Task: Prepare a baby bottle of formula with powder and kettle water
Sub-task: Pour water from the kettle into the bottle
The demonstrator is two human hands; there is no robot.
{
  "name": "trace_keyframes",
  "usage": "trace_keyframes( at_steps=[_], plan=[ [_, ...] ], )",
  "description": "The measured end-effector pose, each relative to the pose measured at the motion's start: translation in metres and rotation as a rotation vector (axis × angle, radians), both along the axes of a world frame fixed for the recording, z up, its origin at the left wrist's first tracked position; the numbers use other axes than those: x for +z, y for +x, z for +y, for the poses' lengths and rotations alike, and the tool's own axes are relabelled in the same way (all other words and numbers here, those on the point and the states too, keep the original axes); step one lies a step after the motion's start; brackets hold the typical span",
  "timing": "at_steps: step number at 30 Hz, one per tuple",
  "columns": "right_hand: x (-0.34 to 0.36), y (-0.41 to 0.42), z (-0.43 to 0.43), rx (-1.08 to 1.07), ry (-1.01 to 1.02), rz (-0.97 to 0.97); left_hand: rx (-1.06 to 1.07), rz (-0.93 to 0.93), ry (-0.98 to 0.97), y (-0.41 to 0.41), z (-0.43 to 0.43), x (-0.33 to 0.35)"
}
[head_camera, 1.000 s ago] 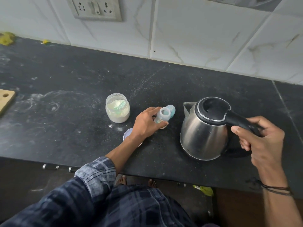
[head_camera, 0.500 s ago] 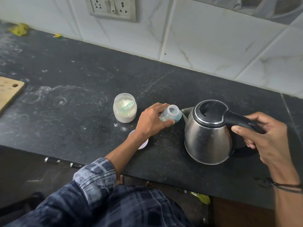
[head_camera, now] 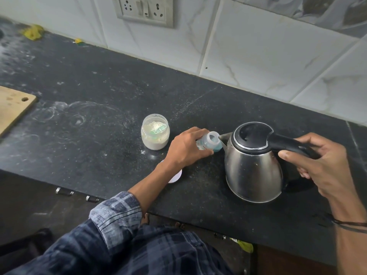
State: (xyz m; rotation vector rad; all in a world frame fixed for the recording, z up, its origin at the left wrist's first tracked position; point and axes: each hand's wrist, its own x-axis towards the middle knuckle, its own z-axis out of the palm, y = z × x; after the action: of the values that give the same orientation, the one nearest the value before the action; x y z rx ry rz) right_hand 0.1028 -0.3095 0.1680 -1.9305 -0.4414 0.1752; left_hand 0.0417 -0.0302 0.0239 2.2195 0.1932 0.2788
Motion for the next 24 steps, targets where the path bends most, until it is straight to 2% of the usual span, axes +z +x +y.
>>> trace_keyframes(
  at_steps=[24],
  plan=[
    [0.011,0.004,0.022,0.021,-0.056,0.013,0.039,-0.006,0.032,-0.005,0.008,-0.002]
  ],
)
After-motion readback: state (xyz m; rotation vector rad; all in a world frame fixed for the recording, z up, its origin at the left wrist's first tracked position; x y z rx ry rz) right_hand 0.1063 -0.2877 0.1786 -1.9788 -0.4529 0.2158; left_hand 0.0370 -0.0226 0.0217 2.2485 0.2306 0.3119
